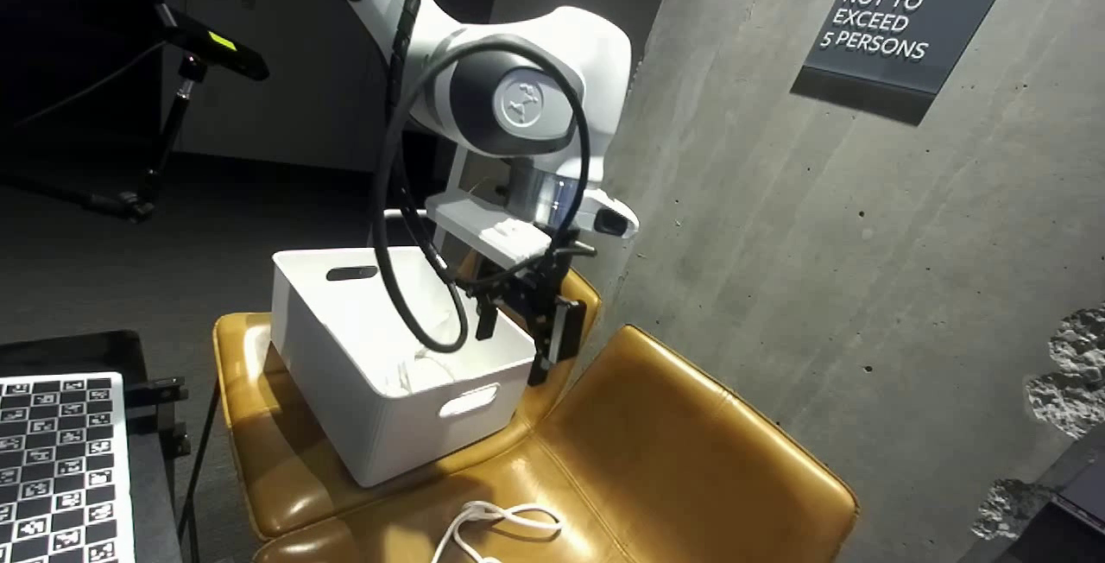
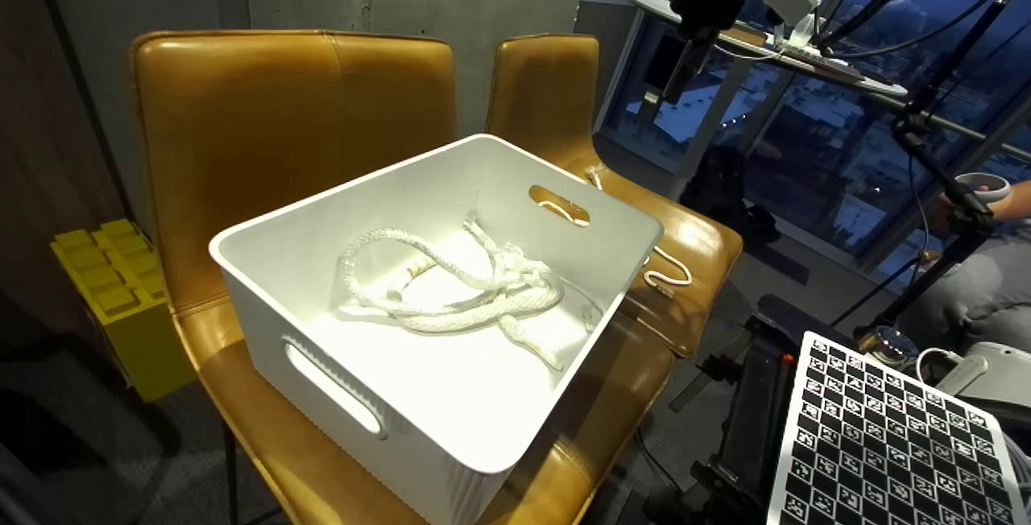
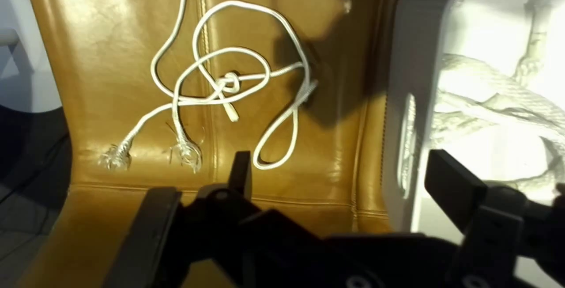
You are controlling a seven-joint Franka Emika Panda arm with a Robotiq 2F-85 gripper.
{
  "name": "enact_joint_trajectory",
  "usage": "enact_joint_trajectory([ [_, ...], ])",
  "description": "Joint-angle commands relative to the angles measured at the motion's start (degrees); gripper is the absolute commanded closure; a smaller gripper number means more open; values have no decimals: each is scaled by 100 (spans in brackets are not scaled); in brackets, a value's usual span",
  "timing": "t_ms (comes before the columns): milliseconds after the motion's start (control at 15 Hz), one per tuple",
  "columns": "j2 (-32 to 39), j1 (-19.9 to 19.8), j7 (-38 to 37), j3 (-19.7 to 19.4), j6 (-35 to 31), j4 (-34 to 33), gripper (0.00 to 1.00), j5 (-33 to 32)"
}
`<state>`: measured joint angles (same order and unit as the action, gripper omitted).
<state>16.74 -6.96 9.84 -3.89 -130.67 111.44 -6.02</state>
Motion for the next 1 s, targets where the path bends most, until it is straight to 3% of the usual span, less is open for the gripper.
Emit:
enact_joint_trajectory([
  [0, 363, -299, 351, -155, -161, -167, 0, 158],
  [467, 1220, -729, 549, -272, -321, -740, 0, 212],
  [933, 2232, -918, 424, -326, -359, -1582, 0, 150],
])
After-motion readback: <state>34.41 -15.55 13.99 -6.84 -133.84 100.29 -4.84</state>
